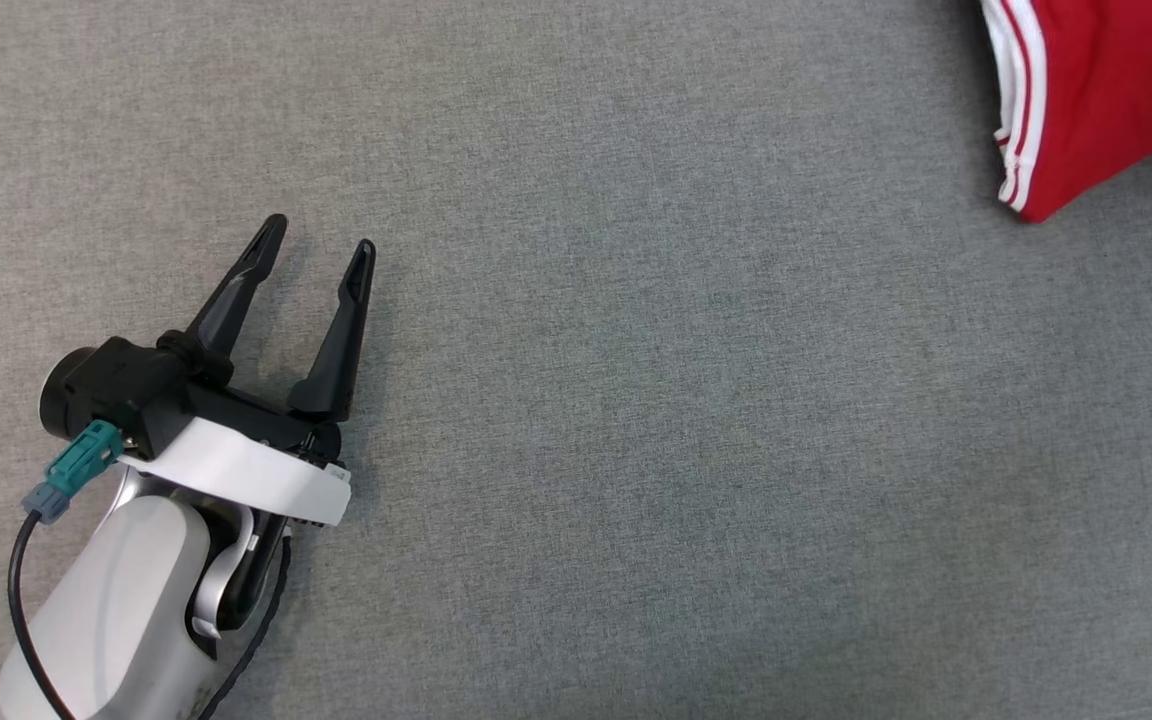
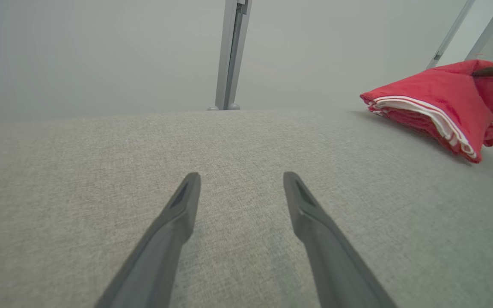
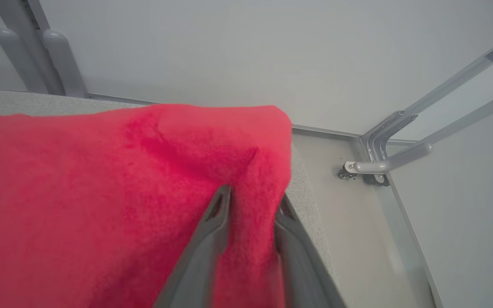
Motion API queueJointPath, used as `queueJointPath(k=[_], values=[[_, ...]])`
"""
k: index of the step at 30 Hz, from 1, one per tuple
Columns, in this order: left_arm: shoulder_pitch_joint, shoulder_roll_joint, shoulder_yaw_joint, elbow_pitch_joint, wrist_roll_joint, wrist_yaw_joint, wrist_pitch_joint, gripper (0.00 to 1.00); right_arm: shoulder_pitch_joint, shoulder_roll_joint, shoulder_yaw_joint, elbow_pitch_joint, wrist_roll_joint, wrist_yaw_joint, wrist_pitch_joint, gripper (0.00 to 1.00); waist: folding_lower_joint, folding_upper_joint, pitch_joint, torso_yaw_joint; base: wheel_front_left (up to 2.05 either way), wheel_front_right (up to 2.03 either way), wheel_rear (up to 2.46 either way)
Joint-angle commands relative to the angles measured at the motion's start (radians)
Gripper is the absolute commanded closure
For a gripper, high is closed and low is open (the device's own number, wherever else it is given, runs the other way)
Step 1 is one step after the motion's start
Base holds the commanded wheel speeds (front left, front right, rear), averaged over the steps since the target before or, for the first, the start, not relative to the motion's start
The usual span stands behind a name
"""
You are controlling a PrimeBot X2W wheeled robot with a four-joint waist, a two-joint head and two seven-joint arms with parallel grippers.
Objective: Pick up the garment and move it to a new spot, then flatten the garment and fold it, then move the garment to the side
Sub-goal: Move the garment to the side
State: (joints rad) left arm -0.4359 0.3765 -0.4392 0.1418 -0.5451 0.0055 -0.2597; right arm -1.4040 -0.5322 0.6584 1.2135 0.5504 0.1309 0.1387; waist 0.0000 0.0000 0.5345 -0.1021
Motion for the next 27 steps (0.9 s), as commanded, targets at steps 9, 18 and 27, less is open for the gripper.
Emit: queueJointPath(k=[9,18,27], values=[[-0.003,-0.011,0.001,0.014,0.001,0.0,-0.005,0.0,-0.014,0.058,-0.014,0.068,-0.088,0.0,-0.038,0.0,0.0,0.0,-0.037,0.011,0.0,0.0,0.0],[0.051,-0.029,0.019,0.048,-0.01,-0.005,-0.007,0.0,-0.01,0.122,0.009,0.055,-0.114,0.0,-0.074,0.0,0.0,0.0,-0.161,-0.019,0.0,0.0,0.0],[0.149,-0.053,0.058,0.059,-0.016,0.0,-0.006,0.0,0.071,0.127,0.061,-0.097,-0.026,0.0,-0.128,0.0,0.0,0.0,-0.323,-0.045,0.0,0.0,0.0]])
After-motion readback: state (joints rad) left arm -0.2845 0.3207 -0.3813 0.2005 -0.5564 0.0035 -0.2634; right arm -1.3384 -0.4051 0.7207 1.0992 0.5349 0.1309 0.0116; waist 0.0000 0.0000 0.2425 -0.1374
